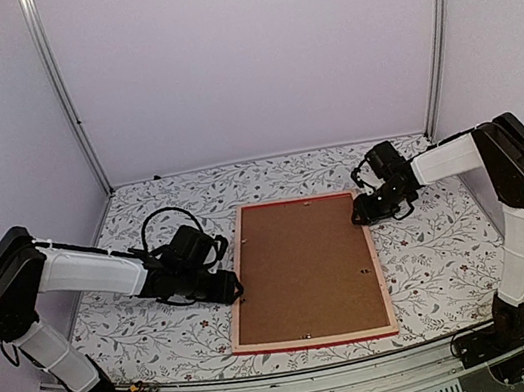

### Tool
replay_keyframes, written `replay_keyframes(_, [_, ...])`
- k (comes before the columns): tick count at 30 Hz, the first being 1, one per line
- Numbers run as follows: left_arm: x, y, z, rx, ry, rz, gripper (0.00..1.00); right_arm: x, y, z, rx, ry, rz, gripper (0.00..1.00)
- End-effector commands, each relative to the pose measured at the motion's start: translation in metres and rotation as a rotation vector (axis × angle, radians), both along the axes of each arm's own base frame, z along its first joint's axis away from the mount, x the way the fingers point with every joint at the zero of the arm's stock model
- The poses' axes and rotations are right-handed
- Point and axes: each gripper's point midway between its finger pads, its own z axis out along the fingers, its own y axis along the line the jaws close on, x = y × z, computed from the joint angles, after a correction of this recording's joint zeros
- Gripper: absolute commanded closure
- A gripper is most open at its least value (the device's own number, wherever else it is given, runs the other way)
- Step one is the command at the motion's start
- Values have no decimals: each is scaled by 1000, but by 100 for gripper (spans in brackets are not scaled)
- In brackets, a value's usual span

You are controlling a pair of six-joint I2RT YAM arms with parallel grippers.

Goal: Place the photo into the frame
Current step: Press the fastener onto the backboard.

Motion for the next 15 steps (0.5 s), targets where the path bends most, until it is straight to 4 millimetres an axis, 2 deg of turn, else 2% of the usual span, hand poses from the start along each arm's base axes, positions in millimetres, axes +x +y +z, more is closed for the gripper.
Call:
replay_keyframes(1, [-3, 1, -9, 34, 9, -18, 46, 3, -5, -8, -54, 5, -3, 53])
replay_keyframes(7, [-5, 2, -12, 37, 14, -16, 46, 2, -5, -15, -57, 14, -4, 59])
replay_keyframes(15, [-7, 5, -13, 41, 19, -14, 46, -2, -7, -24, -70, 32, 7, 62])
